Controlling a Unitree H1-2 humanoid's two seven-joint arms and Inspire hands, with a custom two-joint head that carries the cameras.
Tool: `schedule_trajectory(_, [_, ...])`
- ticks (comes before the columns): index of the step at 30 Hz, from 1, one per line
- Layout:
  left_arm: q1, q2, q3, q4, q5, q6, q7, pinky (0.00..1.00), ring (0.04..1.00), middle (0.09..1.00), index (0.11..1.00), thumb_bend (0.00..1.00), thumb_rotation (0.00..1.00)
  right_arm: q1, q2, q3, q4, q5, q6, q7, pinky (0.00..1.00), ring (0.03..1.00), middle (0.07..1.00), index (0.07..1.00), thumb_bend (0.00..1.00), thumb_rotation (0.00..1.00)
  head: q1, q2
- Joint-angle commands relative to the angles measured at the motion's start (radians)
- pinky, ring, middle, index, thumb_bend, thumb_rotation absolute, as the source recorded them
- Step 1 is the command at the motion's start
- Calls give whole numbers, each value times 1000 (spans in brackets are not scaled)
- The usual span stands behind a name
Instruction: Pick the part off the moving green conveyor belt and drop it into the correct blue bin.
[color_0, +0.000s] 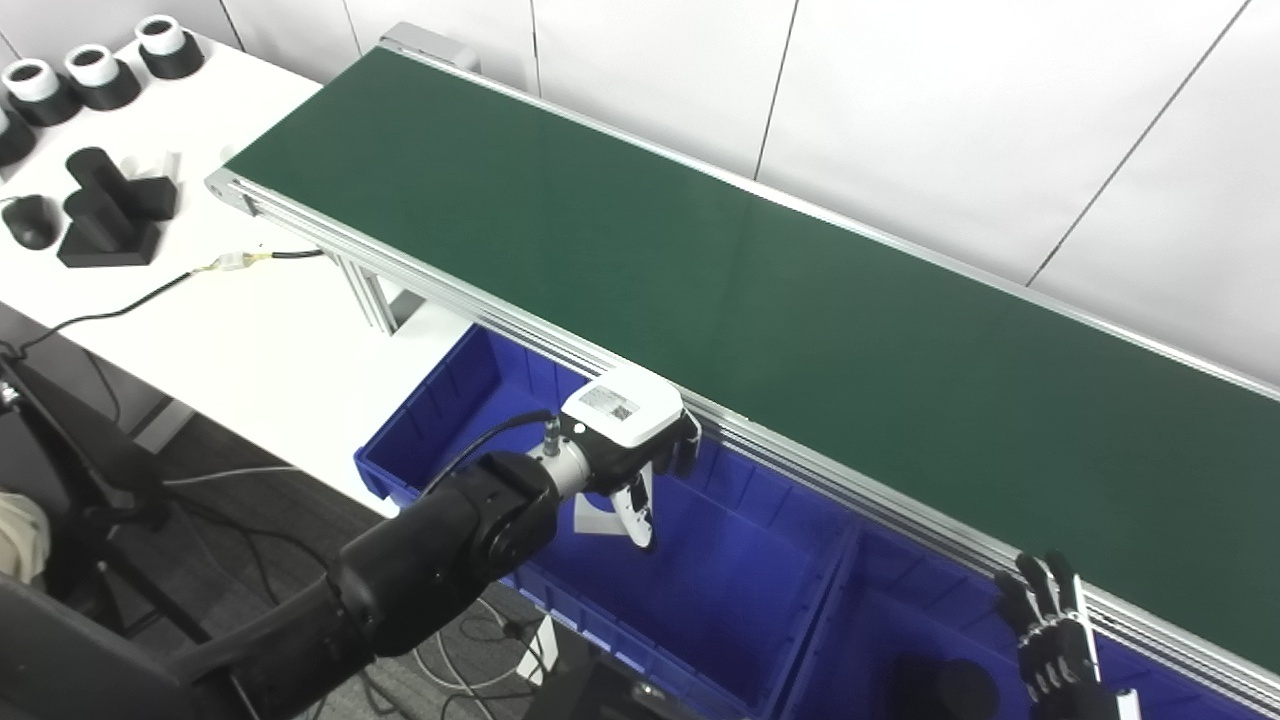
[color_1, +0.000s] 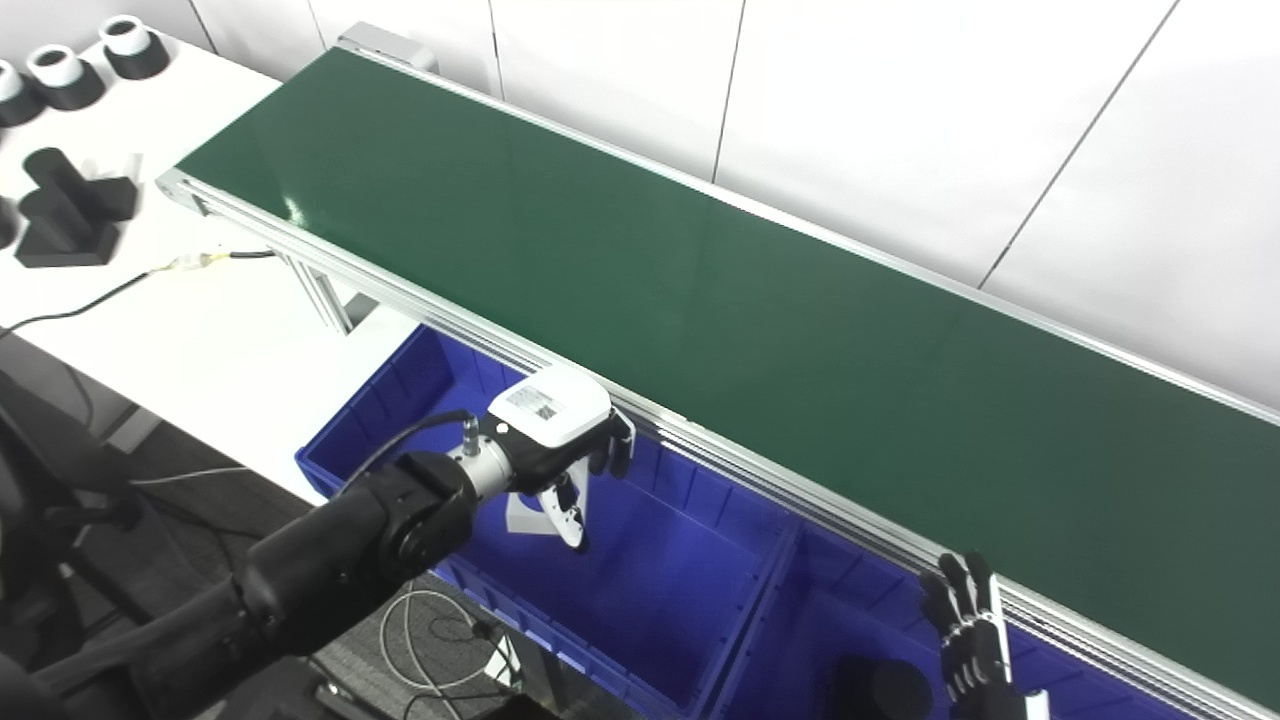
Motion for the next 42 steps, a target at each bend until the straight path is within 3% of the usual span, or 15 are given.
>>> schedule_trajectory(1, [-34, -2, 9, 22, -16, -81, 130, 369, 393, 445, 533, 500, 0, -7, 8, -4, -19, 8, -46, 15, 899, 908, 943, 983, 929, 980, -1, 1])
schedule_trajectory(6, [-45, -12, 4, 86, -42, -144, 202, 417, 443, 488, 501, 504, 0, -4, 15, -6, -24, 8, -46, 13, 901, 909, 940, 976, 936, 973, -12, 3])
schedule_trajectory(12, [-47, -15, -5, 101, -38, -161, 219, 362, 417, 468, 516, 503, 0, -1, 15, -8, -30, 6, -46, 14, 901, 914, 944, 977, 941, 971, -15, 0])
schedule_trajectory(22, [-35, -20, 3, 70, -45, -158, 206, 362, 413, 463, 521, 502, 0, 6, 12, -7, -37, 11, -44, 17, 904, 911, 944, 977, 940, 967, -19, 2])
schedule_trajectory(24, [-34, -18, 1, 59, -50, -151, 180, 372, 422, 468, 516, 504, 0, 8, 11, -7, -38, 10, -45, 16, 902, 910, 944, 977, 942, 967, -20, 2])
schedule_trajectory(26, [-36, -1, -10, 25, -67, -125, 74, 410, 476, 491, 495, 514, 0, 8, 11, -6, -38, 6, -46, 14, 901, 910, 943, 977, 940, 968, -21, 2])
schedule_trajectory(27, [-38, 7, -15, 9, -75, -113, 22, 474, 546, 586, 582, 802, 136, 8, 12, -6, -38, 5, -46, 14, 901, 911, 945, 978, 934, 967, -21, 2])
schedule_trajectory(28, [-39, 16, -21, -8, -78, -102, -32, 496, 570, 618, 612, 900, 183, 8, 11, -6, -38, 7, -46, 15, 902, 911, 946, 978, 931, 966, -21, 2])
schedule_trajectory(30, [-40, 24, -25, -28, -79, -90, -87, 580, 659, 700, 694, 985, 278, 8, 11, -5, -39, 8, -46, 16, 905, 914, 948, 980, 934, 964, -21, 2])
schedule_trajectory(42, [-41, 28, -21, -38, -90, -111, -116, 619, 689, 727, 727, 1000, 324, 4, 10, -7, -31, 9, -45, 17, 909, 918, 948, 981, 933, 968, -25, 0])
